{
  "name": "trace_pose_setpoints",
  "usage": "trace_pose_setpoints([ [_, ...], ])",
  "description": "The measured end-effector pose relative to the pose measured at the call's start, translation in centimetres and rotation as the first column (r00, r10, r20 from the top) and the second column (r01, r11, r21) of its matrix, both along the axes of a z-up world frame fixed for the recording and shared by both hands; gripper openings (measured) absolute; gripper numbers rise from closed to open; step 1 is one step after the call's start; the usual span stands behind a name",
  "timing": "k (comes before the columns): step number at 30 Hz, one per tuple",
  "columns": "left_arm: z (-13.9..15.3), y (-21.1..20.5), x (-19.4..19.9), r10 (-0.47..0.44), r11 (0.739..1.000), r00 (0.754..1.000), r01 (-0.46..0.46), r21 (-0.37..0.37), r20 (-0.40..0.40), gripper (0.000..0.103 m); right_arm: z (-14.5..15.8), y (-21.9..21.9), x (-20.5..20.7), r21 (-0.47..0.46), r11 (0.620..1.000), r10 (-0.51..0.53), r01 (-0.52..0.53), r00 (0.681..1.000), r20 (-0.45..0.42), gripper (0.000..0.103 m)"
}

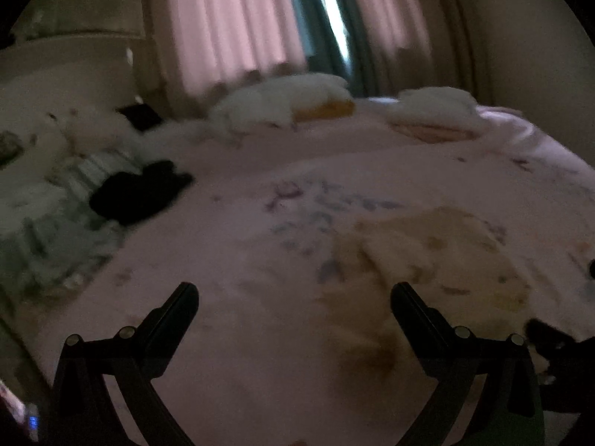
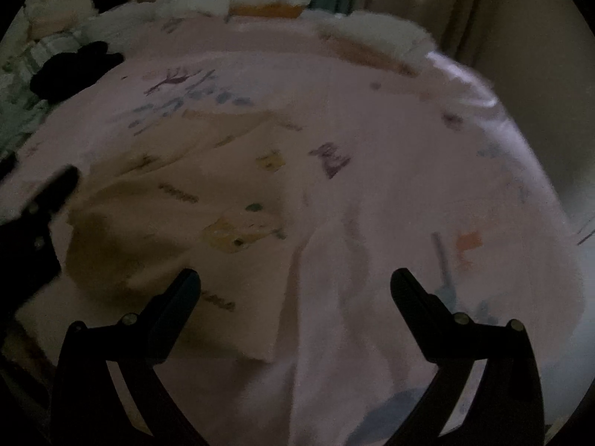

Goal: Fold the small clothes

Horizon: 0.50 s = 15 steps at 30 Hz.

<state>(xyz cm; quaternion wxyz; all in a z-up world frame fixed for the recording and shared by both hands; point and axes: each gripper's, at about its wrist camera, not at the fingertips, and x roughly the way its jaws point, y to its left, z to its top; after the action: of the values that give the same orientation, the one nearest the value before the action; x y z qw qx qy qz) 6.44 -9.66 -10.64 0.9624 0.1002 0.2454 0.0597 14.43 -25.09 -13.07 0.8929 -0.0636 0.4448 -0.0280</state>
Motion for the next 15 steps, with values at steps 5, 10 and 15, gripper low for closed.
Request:
trace_pose_setpoints([
  [5, 0.2, 1.2, 0.7, -0.134, 0.973, 0.987, 0.114, -0.2, -0.093, 0.102, 0.0, -0.4, 0.3, 0.03, 0.999, 0.012, -0.012, 1.0, -0.019, 0.102],
  [10, 0.1, 1.0, 1.0, -0.128, 0.974, 0.986, 0.105, -0.202, -0.105, 0.102, -0.1, -0.4, 0.3, 0.02, 1.0, 0.009, -0.008, 1.0, -0.019, 0.102],
  [15, -0.1, 0.9, 1.0, -0.153, 0.966, 0.982, 0.125, -0.225, -0.114, 0.102, -0.1, -0.4, 0.4, 0.029, 1.0, 0.008, -0.007, 1.0, -0.024, 0.102],
])
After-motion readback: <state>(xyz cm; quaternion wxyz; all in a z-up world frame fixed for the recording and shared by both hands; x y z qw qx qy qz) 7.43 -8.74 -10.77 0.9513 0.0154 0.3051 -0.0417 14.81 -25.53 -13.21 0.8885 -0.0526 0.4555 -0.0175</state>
